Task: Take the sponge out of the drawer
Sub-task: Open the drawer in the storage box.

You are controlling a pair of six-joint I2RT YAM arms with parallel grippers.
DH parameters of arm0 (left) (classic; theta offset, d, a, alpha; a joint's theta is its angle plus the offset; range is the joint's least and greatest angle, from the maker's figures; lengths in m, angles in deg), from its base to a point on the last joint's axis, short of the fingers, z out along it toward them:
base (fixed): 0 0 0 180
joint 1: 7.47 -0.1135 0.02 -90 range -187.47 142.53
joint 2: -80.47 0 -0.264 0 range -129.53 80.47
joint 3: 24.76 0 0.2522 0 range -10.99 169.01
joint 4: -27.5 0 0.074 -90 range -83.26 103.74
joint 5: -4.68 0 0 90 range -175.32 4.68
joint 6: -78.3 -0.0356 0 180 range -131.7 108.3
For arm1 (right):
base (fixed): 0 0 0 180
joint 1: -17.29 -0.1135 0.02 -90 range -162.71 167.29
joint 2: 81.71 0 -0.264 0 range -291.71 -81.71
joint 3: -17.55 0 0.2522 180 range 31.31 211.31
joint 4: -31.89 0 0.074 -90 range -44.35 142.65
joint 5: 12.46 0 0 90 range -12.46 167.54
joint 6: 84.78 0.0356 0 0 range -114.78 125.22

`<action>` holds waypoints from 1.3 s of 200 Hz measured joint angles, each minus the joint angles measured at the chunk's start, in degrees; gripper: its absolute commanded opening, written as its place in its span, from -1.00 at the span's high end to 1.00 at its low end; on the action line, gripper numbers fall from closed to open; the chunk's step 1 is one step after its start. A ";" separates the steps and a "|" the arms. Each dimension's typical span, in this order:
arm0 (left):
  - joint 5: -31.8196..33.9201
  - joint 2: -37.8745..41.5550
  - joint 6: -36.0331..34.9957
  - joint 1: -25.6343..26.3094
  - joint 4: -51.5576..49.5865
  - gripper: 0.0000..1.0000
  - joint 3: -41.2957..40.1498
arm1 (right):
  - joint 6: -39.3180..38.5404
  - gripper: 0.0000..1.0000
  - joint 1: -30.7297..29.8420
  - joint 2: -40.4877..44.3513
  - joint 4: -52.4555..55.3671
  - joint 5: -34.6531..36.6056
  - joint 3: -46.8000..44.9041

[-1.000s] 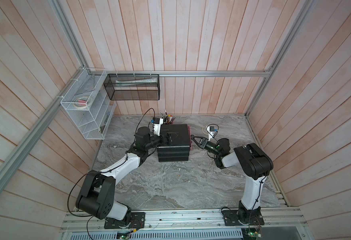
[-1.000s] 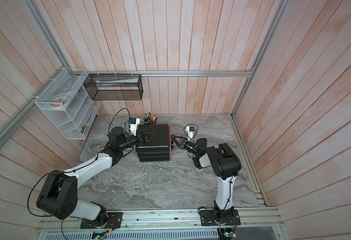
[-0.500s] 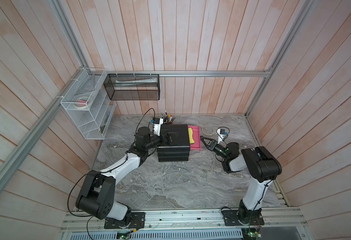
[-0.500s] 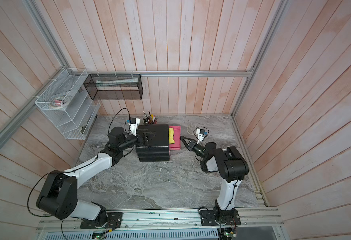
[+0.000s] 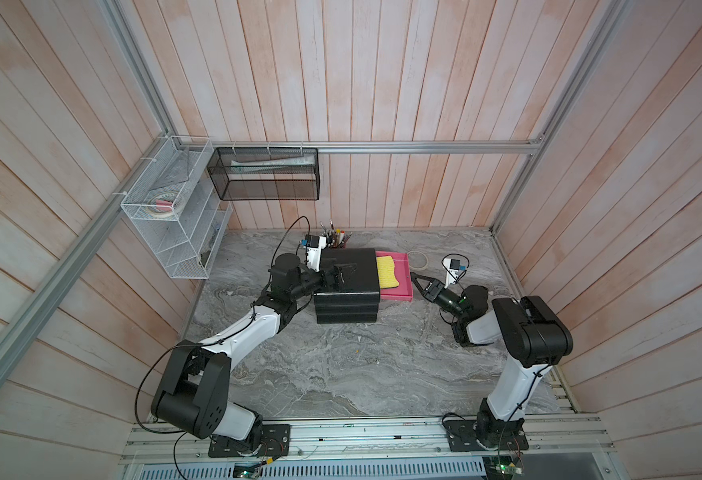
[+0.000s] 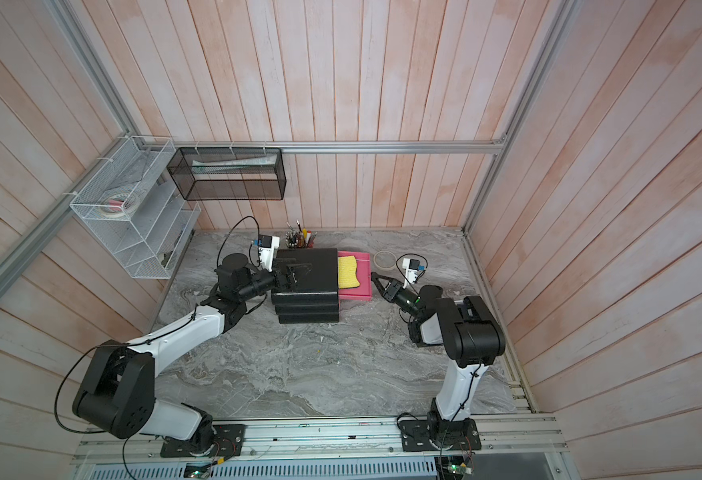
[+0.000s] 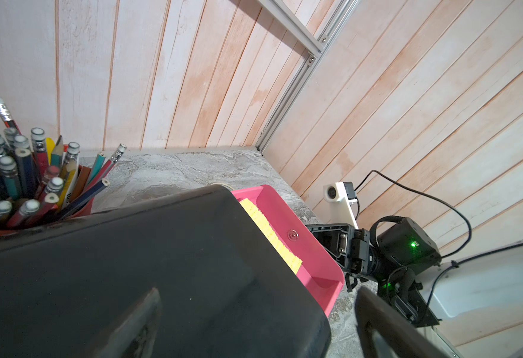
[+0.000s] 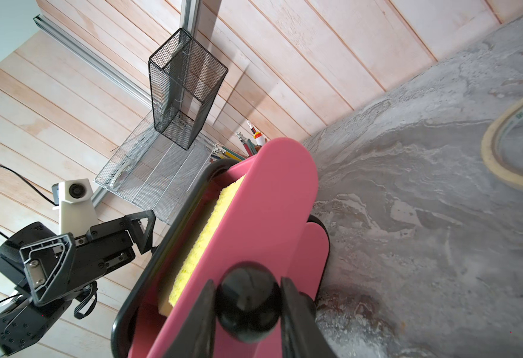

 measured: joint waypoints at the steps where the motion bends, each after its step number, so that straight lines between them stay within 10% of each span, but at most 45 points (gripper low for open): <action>1: 0.00 0.00 0.00 0.00 0.00 -0.98 0.00 | -0.02 0.44 0.00 0.00 0.02 -0.02 0.04; 52: 0.37 0.09 0.00 0.00 0.07 -0.96 -0.13 | -0.63 -0.02 0.22 -0.46 1.57 -0.26 1.20; 118: 1.70 1.14 -0.02 0.00 0.04 -0.96 -1.09 | -8.00 -0.12 0.42 6.69 13.27 3.58 1.18; 179: 1.73 1.88 0.00 0.00 0.00 -0.96 -1.70 | -29.38 -0.12 -5.03 25.81 47.23 19.93 14.45; 260: 1.40 2.38 0.02 0.00 0.04 -0.96 -2.23 | -37.51 -0.11 -11.28 18.16 76.89 24.30 26.95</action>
